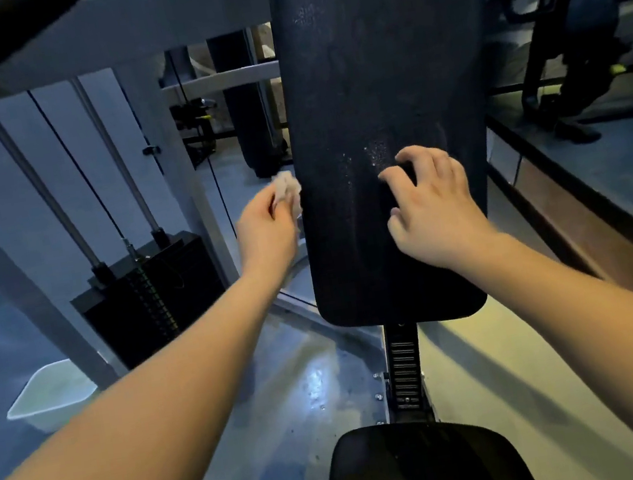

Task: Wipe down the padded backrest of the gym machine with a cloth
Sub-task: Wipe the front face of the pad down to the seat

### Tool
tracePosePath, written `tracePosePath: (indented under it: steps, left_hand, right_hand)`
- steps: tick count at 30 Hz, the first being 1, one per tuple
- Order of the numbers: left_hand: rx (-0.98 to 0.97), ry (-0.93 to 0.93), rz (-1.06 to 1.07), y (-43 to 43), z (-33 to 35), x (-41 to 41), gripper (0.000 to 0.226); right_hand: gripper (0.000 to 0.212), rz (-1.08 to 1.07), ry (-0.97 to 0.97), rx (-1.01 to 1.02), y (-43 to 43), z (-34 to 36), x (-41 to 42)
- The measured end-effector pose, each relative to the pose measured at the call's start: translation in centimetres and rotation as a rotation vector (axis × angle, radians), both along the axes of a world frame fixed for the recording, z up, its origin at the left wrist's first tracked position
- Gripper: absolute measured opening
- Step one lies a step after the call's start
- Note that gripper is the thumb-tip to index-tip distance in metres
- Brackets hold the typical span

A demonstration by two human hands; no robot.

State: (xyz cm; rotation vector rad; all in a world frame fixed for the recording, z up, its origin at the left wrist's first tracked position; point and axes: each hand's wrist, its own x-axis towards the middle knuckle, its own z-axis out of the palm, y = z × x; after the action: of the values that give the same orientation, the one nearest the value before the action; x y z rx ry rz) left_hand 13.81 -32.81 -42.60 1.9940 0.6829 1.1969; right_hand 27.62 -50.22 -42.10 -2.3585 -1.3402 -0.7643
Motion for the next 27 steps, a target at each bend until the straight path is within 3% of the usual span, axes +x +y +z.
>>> tracePosePath:
  steps: [3, 5, 12, 15, 18, 20, 23, 27]
  left_hand:
    - [0.435, 0.014, 0.028, 0.7, 2.9, 3.3, 0.026]
    - [0.614, 0.106, 0.066, 0.8, 3.0, 5.2, 0.028]
    - [0.772, 0.27, 0.038, -0.7, -2.8, 3.4, 0.048]
    - [0.632, 0.385, -0.092, -2.4, -3.8, 1.5, 0.037]
    - [0.152, 0.389, -0.199, -3.1, -1.5, 0.0, 0.023]
    - [-0.059, 0.307, -0.284, -3.5, 0.3, -0.5, 0.018]
    - [-0.191, 0.239, -0.435, -4.5, 2.4, -0.9, 0.012]
    - [-0.204, 0.249, -0.485, -5.4, 3.5, -0.8, 0.015]
  right_hand:
    - [0.046, -0.015, 0.039, 0.024, -0.9, -0.1, 0.3]
    - [0.042, -0.021, 0.053, 0.033, -1.3, -0.2, 0.3]
    - [0.038, -0.007, 0.104, -0.006, -2.4, -1.8, -0.3]
    - [0.037, 0.046, 0.156, -0.051, -2.7, -2.3, -1.0]
    - [0.037, 0.16, 0.28, -0.035, -2.6, -2.1, -1.7]
    - [0.04, 0.236, 0.399, 0.033, -2.4, -1.7, -2.1]
    - [0.041, 0.348, 0.63, 0.175, -2.1, -0.8, -3.0]
    - [0.014, 0.375, 0.806, 0.291, -2.4, 0.0, -3.8]
